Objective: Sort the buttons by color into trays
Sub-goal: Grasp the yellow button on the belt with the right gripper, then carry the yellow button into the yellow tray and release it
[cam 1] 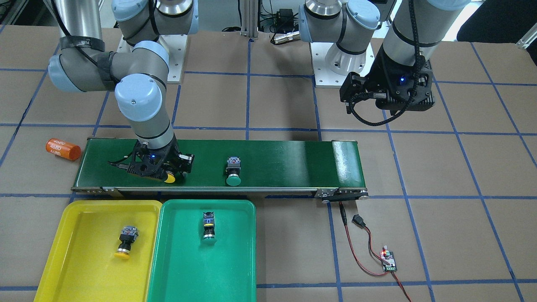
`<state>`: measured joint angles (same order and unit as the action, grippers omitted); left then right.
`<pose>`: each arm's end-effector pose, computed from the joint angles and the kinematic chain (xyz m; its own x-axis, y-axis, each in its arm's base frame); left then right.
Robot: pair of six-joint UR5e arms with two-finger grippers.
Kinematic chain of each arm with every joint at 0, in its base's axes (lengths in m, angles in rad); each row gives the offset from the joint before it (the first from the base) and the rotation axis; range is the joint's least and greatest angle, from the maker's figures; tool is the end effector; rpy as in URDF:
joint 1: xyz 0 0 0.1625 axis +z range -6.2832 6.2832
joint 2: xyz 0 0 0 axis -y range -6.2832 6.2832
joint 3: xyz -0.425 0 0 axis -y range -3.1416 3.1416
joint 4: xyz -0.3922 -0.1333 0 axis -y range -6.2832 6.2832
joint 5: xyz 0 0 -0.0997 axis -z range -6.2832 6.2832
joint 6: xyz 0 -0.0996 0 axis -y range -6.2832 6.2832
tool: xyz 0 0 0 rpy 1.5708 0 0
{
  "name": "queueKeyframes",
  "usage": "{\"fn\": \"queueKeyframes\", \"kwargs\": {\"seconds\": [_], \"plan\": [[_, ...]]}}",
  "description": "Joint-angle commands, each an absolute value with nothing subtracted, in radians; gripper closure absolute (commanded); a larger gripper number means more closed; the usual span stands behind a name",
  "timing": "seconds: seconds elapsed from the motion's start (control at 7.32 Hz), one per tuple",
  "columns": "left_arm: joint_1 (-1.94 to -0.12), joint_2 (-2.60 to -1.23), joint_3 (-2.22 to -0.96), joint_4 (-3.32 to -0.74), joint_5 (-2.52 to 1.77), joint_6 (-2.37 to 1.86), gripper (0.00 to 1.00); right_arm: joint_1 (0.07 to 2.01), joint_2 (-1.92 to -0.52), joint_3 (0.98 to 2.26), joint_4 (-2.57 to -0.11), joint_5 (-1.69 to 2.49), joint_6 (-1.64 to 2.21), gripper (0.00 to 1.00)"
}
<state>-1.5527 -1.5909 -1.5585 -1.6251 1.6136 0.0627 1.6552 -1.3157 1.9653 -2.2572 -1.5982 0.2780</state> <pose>-0.1201 -0.4963 0.4788 -0.9981 0.0471 -0.0387 0.0446 0.9969 0.0646 0.1742 -0.5100 0.2407 -0.9810 0.1932 0.0162 0.1924 0.9804 -0.0429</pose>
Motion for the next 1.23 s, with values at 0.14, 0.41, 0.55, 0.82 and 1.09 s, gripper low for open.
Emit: {"fn": "queueKeyframes", "kwargs": {"seconds": [0.14,0.41,0.55,0.82,1.09], "plan": [[-1.554,-1.592,-1.56,-1.625,1.611,0.061,0.0,1.618,-1.304,1.895,-2.258,-1.594,0.275,0.73],[-1.554,-1.589,-1.559,-1.623,1.612,0.063,0.0,1.553,-1.229,1.772,-2.255,-1.603,0.252,0.63],[-1.554,-1.586,-1.559,-1.626,1.612,0.063,0.0,1.514,-1.194,1.711,-2.252,-1.6,0.167,0.57],[-1.554,-1.588,-1.565,-1.626,1.614,0.063,0.0,1.444,-1.139,1.666,-2.266,-1.601,-0.01,0.61],[-1.554,-1.58,-1.569,-1.612,1.614,0.063,0.0,1.414,-1.106,1.663,-2.288,-1.603,-0.066,0.2]]}}
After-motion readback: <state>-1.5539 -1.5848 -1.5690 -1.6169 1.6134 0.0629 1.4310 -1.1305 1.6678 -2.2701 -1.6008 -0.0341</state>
